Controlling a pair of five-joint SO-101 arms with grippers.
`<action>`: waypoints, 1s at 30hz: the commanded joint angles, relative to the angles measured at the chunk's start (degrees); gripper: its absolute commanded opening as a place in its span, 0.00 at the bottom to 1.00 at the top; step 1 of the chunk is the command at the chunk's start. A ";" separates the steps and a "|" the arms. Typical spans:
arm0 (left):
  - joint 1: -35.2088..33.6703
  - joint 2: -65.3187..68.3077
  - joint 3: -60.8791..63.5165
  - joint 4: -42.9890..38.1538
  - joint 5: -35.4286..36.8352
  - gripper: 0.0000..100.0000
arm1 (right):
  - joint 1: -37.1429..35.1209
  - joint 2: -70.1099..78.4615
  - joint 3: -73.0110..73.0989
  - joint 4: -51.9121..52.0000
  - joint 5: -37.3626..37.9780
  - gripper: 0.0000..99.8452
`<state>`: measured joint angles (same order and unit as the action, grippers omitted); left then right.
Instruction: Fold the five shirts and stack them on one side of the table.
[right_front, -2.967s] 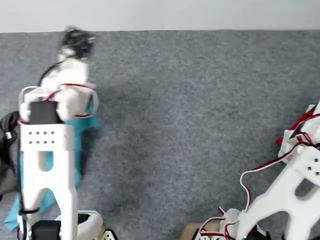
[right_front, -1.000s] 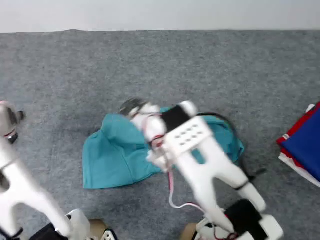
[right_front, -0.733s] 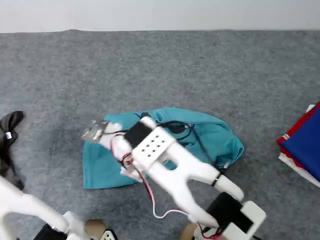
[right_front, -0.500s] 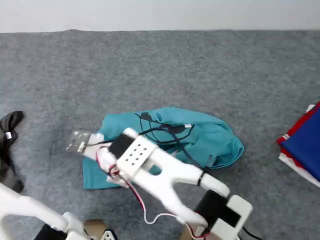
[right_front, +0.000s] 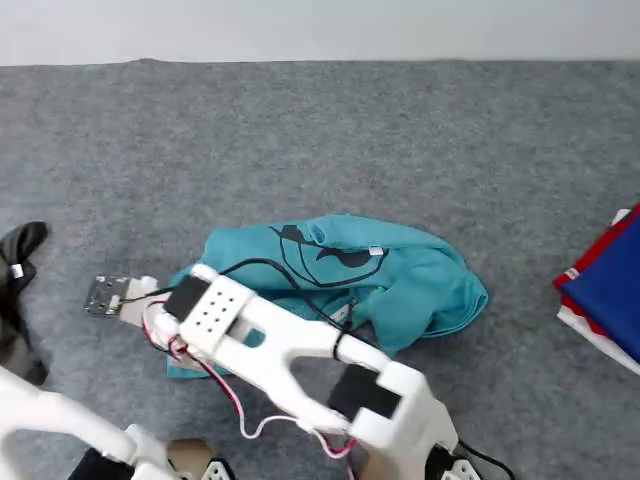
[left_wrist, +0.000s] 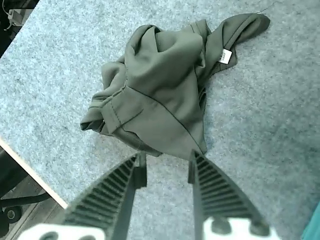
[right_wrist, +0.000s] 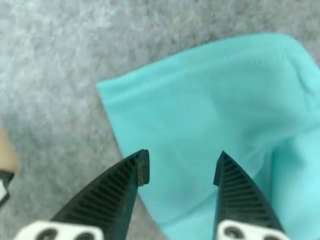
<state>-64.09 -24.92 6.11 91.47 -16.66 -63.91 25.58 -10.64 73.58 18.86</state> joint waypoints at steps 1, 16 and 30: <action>-0.26 -2.20 -2.15 0.35 -0.44 0.14 | -2.77 2.07 -9.41 3.91 -0.35 0.22; -0.35 -1.85 -2.15 0.00 -0.35 0.14 | -9.98 7.60 -16.18 6.99 -0.62 0.22; -0.44 -2.02 -2.07 0.35 -0.35 0.14 | -6.90 17.89 -23.82 6.81 3.08 0.22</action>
<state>-64.09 -24.92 6.11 91.47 -16.75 -72.70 42.37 -28.66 80.35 21.14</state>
